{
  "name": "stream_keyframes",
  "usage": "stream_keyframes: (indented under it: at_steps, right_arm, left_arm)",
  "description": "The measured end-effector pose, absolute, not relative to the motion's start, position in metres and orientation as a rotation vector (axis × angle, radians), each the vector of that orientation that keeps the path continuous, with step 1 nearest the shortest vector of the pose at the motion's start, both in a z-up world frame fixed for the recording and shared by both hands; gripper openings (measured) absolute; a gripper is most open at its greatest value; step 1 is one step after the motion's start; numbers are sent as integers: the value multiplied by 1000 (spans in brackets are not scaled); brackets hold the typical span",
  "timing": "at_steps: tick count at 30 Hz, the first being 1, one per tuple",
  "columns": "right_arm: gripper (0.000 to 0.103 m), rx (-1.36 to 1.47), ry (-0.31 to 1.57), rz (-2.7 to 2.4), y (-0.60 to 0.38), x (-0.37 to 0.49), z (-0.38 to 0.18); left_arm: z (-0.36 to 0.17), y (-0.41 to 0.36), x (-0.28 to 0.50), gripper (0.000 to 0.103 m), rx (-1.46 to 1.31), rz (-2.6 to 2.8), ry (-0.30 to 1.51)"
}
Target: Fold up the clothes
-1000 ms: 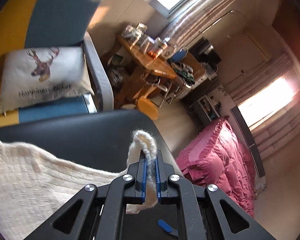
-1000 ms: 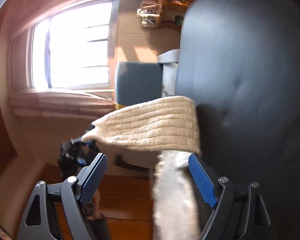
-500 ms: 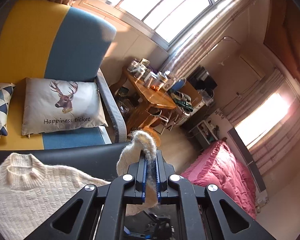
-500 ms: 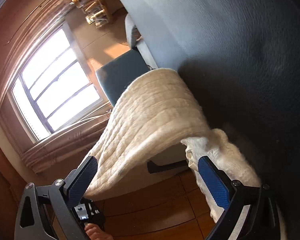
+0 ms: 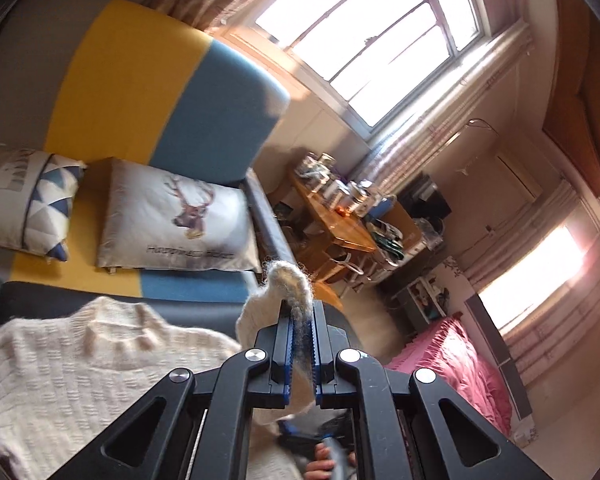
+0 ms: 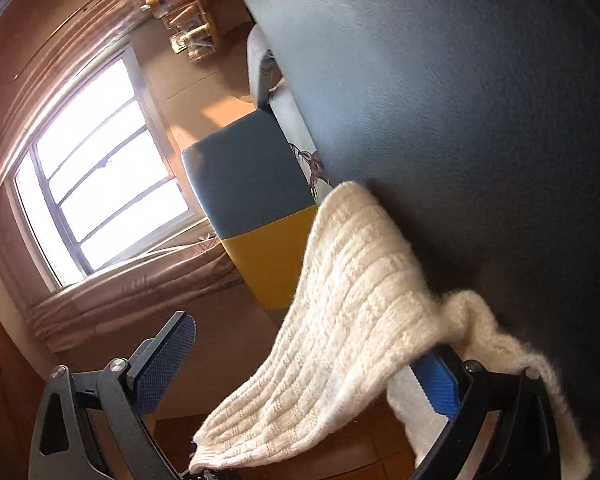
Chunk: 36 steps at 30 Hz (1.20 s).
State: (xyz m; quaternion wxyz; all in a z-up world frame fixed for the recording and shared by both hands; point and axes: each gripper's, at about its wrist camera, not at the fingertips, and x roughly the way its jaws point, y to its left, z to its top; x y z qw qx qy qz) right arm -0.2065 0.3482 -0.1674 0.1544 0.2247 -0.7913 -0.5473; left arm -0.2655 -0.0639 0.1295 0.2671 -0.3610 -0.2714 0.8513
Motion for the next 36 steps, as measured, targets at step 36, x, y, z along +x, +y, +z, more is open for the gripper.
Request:
stream_keyframes:
  at_steps: [36]
  right_arm:
    - [101, 1308, -1498, -2053, 311, -237, -127]
  left_arm:
    - [-102, -187, -258, 9, -1710, 2433, -732]
